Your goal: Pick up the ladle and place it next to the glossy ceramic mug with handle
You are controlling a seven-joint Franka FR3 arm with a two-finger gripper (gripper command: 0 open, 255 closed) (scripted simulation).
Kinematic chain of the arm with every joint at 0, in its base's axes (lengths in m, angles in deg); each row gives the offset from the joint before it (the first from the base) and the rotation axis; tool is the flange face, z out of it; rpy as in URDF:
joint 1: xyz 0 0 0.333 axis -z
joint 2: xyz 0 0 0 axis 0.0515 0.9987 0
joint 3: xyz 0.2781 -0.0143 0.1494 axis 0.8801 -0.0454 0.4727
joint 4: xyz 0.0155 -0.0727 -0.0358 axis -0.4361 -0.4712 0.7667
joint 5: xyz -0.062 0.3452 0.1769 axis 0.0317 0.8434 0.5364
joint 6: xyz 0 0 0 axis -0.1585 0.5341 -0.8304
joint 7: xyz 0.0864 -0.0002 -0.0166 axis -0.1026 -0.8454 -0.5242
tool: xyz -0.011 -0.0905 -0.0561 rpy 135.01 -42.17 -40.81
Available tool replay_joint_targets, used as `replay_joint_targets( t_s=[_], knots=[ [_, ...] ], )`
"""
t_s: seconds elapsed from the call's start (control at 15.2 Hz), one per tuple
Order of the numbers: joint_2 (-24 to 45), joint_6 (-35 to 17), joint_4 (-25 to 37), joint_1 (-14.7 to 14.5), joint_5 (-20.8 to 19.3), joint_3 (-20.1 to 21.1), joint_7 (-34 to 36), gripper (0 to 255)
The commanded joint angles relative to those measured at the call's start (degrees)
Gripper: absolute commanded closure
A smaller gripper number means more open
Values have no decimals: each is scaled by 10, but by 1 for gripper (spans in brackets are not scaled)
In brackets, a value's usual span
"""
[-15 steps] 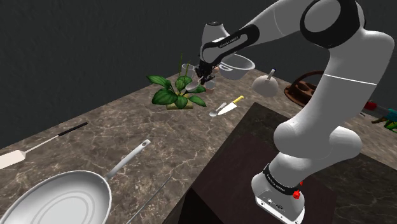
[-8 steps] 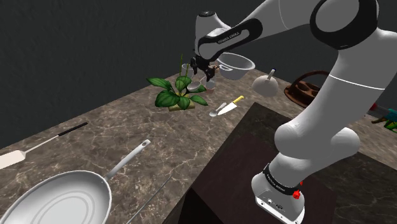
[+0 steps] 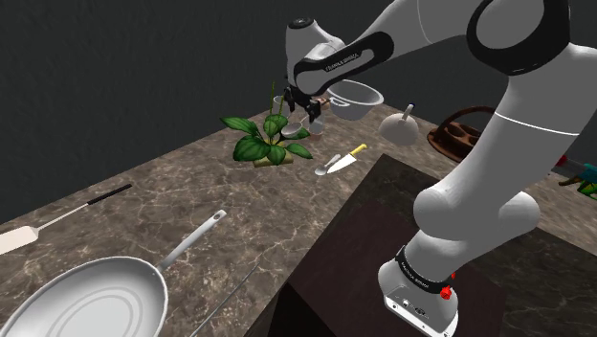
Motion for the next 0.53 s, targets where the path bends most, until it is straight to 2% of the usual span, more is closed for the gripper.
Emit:
replay_joint_targets(
  t_s=[0.0, 0.46],
  knots=[
    [10, -10, -5, 0, -10, -3, 6, 0],
    [13, -13, -5, 0, -13, -5, 7, 0]
  ],
)
